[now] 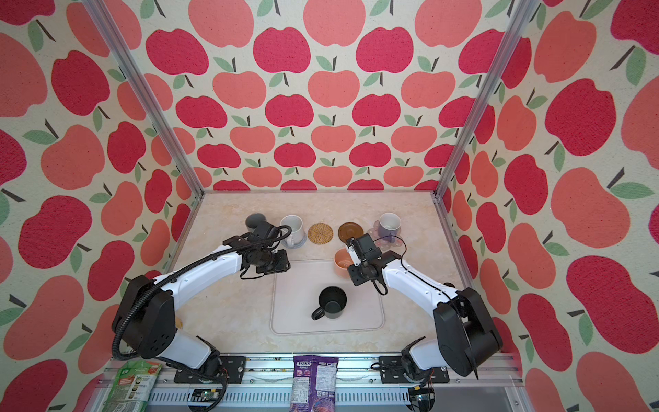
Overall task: Place cups on coasters
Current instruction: Pick up the cup from the tray.
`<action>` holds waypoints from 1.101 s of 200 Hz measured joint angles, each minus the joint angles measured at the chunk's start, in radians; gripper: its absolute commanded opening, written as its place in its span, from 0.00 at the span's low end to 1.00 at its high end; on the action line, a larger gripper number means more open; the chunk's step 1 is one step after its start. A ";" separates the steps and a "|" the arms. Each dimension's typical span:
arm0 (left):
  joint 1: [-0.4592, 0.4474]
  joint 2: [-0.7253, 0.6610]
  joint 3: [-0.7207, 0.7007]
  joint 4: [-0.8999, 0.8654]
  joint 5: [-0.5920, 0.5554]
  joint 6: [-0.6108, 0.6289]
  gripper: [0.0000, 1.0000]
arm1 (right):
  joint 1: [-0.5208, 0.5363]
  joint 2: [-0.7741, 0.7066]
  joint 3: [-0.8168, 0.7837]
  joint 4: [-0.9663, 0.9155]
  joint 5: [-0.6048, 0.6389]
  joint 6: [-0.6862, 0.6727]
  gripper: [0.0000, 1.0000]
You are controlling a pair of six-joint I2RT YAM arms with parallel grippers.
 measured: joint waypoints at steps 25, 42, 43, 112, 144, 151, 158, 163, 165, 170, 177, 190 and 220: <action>0.000 0.003 0.000 0.000 0.000 0.000 0.40 | 0.000 0.018 0.000 0.003 -0.001 -0.004 0.28; 0.000 0.003 0.000 0.000 0.000 0.000 0.40 | 0.002 0.020 0.000 0.002 -0.012 -0.010 0.24; 0.000 0.003 0.000 0.000 0.000 0.000 0.40 | 0.002 0.020 0.000 0.002 -0.012 -0.011 0.24; 0.003 0.005 0.000 0.000 0.000 0.000 0.40 | 0.007 0.014 0.000 -0.011 -0.018 -0.012 0.09; 0.003 0.015 0.000 0.000 0.001 0.000 0.40 | 0.006 -0.003 -0.003 -0.037 0.032 0.004 0.00; 0.003 0.020 0.000 0.000 0.002 0.000 0.40 | 0.005 -0.007 -0.006 -0.043 0.045 0.011 0.00; 0.003 0.025 0.000 0.000 0.005 0.000 0.40 | 0.005 -0.012 -0.008 -0.047 0.058 0.020 0.00; 0.003 0.029 0.000 0.000 0.007 0.000 0.40 | 0.005 -0.015 -0.011 -0.048 0.065 0.025 0.00; 0.003 0.031 0.000 0.000 0.007 0.000 0.40 | 0.005 -0.016 -0.012 -0.048 0.067 0.027 0.00; 0.003 0.034 0.000 0.000 0.007 0.000 0.40 | 0.005 -0.019 -0.015 -0.048 0.074 0.032 0.00; 0.003 0.038 0.000 0.000 0.008 0.000 0.40 | 0.005 -0.024 -0.019 -0.049 0.084 0.039 0.00; 0.003 0.041 0.000 0.000 0.008 0.000 0.40 | 0.002 -0.032 -0.026 -0.048 0.096 0.051 0.00; 0.003 0.042 0.000 0.001 0.008 0.000 0.40 | 0.000 -0.058 -0.046 -0.047 0.121 0.072 0.00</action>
